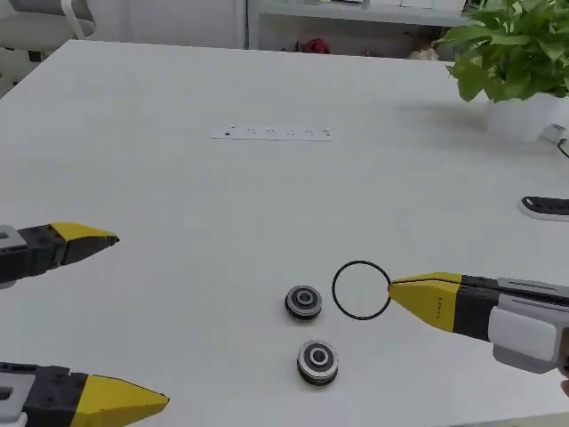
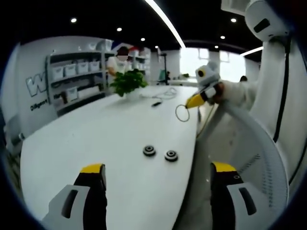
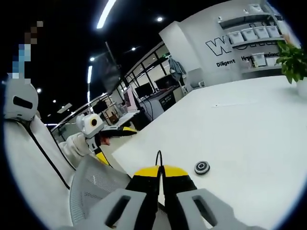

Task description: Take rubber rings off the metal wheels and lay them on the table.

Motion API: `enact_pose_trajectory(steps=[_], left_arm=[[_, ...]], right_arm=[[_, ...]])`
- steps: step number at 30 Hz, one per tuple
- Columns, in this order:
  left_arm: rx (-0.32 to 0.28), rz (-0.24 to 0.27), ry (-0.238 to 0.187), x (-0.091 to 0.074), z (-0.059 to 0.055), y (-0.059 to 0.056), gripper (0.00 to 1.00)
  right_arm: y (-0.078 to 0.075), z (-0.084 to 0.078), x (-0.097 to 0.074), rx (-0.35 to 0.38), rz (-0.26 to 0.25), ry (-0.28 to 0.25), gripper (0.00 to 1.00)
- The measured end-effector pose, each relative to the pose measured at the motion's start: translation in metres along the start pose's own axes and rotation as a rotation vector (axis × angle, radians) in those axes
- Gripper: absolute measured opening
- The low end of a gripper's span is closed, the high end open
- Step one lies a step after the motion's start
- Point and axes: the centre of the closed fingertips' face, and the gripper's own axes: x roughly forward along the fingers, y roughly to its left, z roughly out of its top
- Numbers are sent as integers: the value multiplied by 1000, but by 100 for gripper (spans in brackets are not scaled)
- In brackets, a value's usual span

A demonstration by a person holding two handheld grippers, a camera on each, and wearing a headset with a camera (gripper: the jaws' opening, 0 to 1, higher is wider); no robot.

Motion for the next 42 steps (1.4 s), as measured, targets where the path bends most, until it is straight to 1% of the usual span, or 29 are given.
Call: enact_pose_trajectory(steps=[4, 8, 10, 14, 18, 20, 21, 22, 24, 25, 26, 28, 32, 33, 35, 36, 37, 38, 41, 42], left_arm=[[-17, 5, -2, 1, -8, -2, 96], [-28, -11, 11, 4, -18, -6, 97], [-28, -15, 16, 6, -21, -6, 100], [-32, -30, 4, 9, -22, -7, 100], [-23, -36, 10, 12, -24, -8, 100], [-20, -37, 10, 13, -25, -8, 100], [-27, -38, 8, 13, -26, -8, 100], [-30, -38, 6, 13, -26, -8, 100], [-36, -37, 2, 14, -26, -9, 100], [-38, -34, 1, 14, -27, -9, 100], [-40, -32, 0, 14, -27, -9, 100], [-40, -31, -2, 14, -27, -10, 100], [-42, -30, -2, 15, -28, -13, 100], [-41, -30, -2, 15, -29, -13, 100], [-32, -31, 4, 15, -29, -14, 100], [-26, -27, 4, 15, -29, -13, 100], [-25, -27, 4, 15, -29, -13, 100], [-25, -25, 3, 15, -28, -13, 100], [-28, -19, 0, 14, -28, -13, 100], [-30, -18, -1, 14, -28, -12, 100]], right_arm=[[3, 3, 0, -21, -14, 0, 0], [3, 2, 2, -43, -33, 17, 0], [2, 2, 3, -51, -40, 25, 0], [4, 5, 4, -66, -42, 33, 0], [3, 5, 8, -67, -35, 52, 0], [5, 10, 12, -60, -17, 45, 0], [9, 14, 16, -48, 7, 33, 0], [11, 15, 19, -46, 16, 33, 0], [13, 12, 27, -77, 28, 63, 0], [10, 10, 30, -92, 19, 84, 0], [10, 11, 32, -90, 17, 85, 0], [11, 11, 34, -79, 34, 91, 0], [15, 12, 38, -95, 55, 106, 0], [14, 12, 39, -90, 52, 107, 0], [14, 15, 39, -102, 56, 100, 0], [14, 18, 40, -124, 60, 87, 0], [15, 19, 40, -126, 63, 90, 0], [15, 21, 42, -123, 68, 90, 0], [13, 25, 45, -121, 60, 92, 0], [13, 24, 46, -105, 64, 106, 0]])
